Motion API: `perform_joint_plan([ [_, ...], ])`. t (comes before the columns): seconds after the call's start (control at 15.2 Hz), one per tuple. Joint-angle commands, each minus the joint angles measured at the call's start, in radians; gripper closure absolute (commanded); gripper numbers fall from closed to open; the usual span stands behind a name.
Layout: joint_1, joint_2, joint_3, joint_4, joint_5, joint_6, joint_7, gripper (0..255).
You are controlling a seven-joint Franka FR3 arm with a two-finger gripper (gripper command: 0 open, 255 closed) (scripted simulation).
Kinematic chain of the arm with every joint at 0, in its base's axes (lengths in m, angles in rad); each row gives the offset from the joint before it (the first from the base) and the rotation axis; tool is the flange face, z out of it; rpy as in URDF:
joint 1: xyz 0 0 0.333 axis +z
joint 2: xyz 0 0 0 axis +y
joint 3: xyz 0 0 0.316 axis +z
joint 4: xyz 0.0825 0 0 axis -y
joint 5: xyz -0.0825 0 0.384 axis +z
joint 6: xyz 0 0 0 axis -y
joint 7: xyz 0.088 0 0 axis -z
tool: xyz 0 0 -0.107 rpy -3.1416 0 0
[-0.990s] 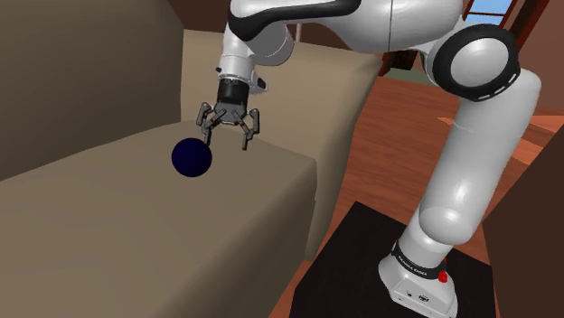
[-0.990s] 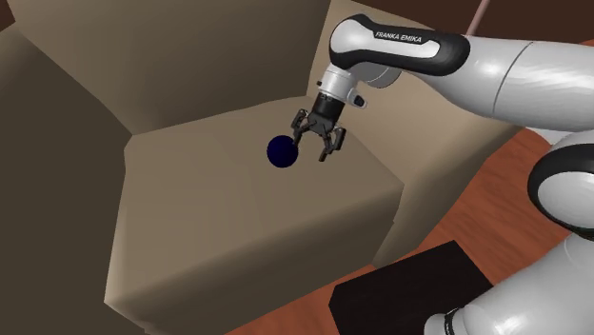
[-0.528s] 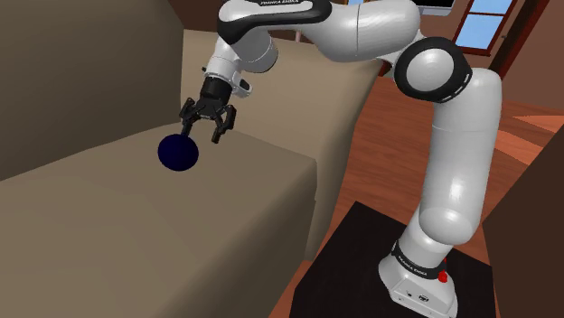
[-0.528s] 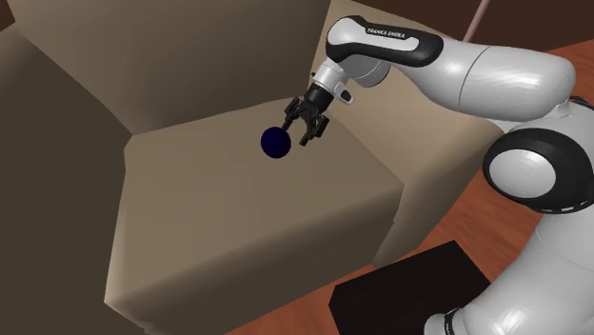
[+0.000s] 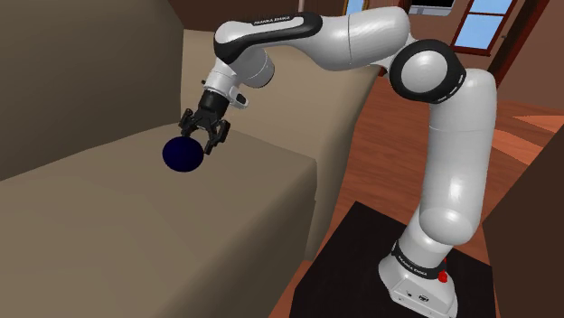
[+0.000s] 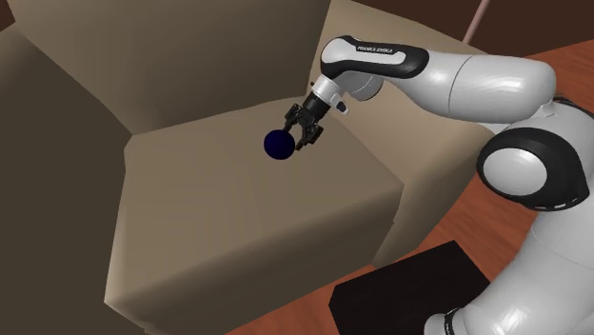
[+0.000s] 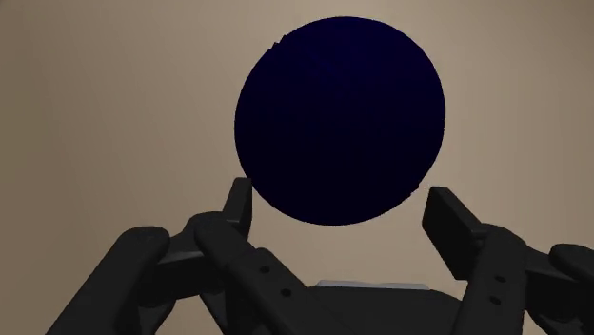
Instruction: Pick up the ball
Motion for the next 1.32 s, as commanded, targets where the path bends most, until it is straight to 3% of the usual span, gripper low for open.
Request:
perform_joint_plan([
  [0.0,0.006,0.020,0.006,-0.005,-0.010,-0.138,0.000,255],
  [0.46,0.024,0.053,0.011,0.043,-0.022,-0.134,0.027,255],
  [0.53,0.000,0.004,0.006,-0.010,-0.008,-0.149,0.001,255],
  [1.25,-0.006,-0.014,0.008,0.101,-0.012,-0.252,0.079,255],
])
